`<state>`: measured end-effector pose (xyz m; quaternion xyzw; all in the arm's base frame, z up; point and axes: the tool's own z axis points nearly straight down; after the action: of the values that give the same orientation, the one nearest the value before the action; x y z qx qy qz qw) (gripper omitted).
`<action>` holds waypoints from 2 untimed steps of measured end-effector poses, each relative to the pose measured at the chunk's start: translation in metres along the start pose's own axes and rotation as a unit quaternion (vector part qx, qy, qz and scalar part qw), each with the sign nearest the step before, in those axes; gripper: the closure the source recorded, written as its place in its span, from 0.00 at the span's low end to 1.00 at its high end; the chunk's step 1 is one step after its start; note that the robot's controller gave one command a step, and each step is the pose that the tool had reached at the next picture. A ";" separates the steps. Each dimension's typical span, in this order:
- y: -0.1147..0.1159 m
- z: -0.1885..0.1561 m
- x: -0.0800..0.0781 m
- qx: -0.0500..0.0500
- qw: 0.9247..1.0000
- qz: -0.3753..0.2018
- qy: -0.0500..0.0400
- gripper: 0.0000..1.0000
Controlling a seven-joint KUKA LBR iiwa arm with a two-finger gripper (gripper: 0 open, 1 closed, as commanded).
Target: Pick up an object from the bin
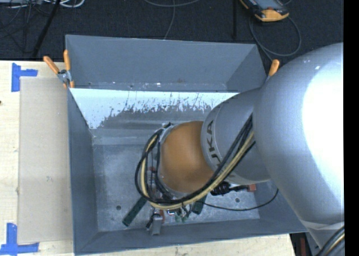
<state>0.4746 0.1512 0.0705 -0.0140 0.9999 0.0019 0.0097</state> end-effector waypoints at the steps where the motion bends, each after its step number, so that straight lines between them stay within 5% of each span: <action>1: -0.001 -0.002 0.002 0.001 1.000 0.001 0.005 1.00; 2: 0.000 -0.001 0.001 0.001 1.000 0.002 0.003 0.00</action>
Offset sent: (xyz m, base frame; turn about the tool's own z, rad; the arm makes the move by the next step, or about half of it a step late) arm 0.0000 0.0000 0.0000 0.0000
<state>0.4737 0.1508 0.0717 -0.0124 0.9999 0.0013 0.0071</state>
